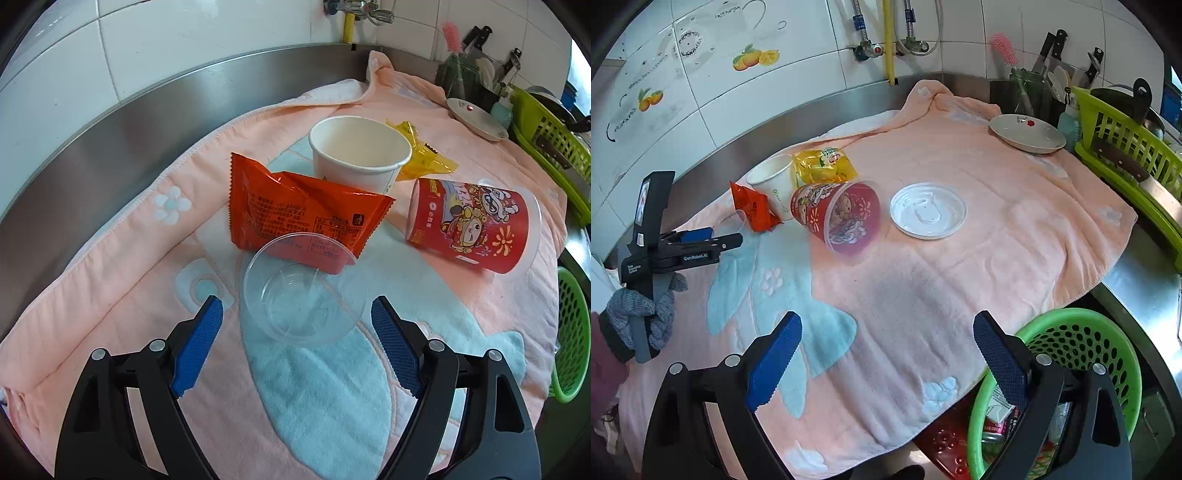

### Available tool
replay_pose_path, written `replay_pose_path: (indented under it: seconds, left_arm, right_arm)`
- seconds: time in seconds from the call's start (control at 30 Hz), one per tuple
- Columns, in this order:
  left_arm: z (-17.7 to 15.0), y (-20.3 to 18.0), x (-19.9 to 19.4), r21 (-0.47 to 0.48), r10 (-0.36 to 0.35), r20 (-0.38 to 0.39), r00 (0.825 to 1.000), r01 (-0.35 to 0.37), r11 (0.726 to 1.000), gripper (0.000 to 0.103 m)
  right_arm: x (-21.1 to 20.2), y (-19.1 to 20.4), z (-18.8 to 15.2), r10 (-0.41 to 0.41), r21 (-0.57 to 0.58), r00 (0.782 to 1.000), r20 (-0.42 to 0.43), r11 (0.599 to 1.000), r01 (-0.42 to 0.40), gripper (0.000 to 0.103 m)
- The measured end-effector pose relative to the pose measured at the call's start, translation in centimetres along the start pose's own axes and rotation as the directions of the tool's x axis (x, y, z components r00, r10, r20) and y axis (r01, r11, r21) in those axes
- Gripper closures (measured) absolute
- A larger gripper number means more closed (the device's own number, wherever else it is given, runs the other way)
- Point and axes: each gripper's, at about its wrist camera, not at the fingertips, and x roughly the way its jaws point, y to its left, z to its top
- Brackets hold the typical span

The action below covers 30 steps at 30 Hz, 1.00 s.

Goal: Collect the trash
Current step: 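Move both tools back over the trash on the towel, then grasp the clear plastic cup by its rim with the left tool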

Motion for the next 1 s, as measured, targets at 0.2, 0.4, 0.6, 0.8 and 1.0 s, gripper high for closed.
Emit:
replay_pose_path:
  seconds: [0.2,0.4,0.6,0.8,1.0]
  left_arm:
    - [0.1,-0.5,0.4,0.029,-0.017,0.014,1.0,0.016,0.999,0.041]
    - [-0.1,-0.3,-0.2,0.038,-0.028,0.047,0.998,0.027,0.999,0.043]
    - [-0.9,1.5,-3.2,-0.015,-0.038,0.083,0.996,0.039,0.999,0.044]
    - [-1.9,4.0,-6.3,-0.079,-0.009,0.112,0.994,0.018,0.997,0.044]
    - [-3.0,5.9,-8.2,-0.121,0.015,0.125,0.992,0.0,0.993,0.044]
  right_arm:
    - [0.2,1.0,1.4,0.008,-0.029,1.0,0.011,1.0,-0.008,0.012]
    - [0.7,3.3,3.1,0.041,-0.106,0.999,0.01,0.994,-0.04,0.012]
    - [1.7,6.2,5.1,0.09,-0.217,0.996,-0.001,0.972,-0.088,0.012]
    - [3.7,9.9,7.8,0.137,-0.336,0.99,-0.025,0.932,-0.137,0.012]
    - [6.1,13.4,10.8,0.161,-0.437,0.986,-0.055,0.883,-0.168,0.014]
